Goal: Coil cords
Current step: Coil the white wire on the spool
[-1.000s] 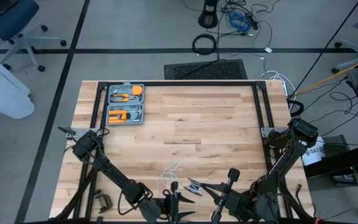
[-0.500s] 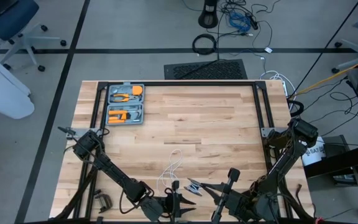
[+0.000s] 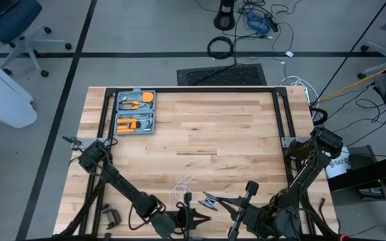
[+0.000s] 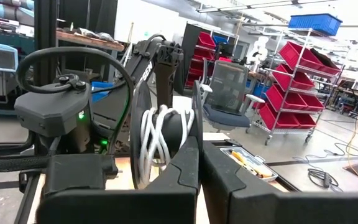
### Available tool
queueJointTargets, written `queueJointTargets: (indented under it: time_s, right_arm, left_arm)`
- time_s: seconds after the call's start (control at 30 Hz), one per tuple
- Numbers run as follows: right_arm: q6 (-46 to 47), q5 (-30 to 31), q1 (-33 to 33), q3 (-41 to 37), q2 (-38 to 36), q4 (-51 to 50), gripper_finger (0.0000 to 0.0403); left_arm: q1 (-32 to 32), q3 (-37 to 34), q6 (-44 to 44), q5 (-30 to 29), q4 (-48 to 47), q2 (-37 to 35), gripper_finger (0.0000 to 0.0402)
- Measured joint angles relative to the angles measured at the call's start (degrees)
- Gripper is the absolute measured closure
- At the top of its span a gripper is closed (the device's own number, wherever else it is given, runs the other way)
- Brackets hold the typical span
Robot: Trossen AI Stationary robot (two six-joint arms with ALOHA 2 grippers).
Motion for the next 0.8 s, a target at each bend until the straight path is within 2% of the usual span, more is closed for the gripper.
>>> queueJointTargets:
  time_s: [0.17,0.53,0.8]
  right_arm:
    - [0.69,0.00,0.00,0.00,0.00,-0.23,0.0403]
    - [0.51,0.01,0.37,0.00,0.00,-0.25,0.0403]
    - [0.25,0.01,0.49,0.00,0.00,-0.25,0.0403]
  left_arm:
    - [0.41,0.00,0.76,-0.77,-4.55,-2.77,0.0399]
    - [0.41,0.00,-8.99,-7.36,-26.31,-7.66,0.0400]
    - [0.37,0.00,-10.80,-9.50,-30.01,-7.90,0.0400]
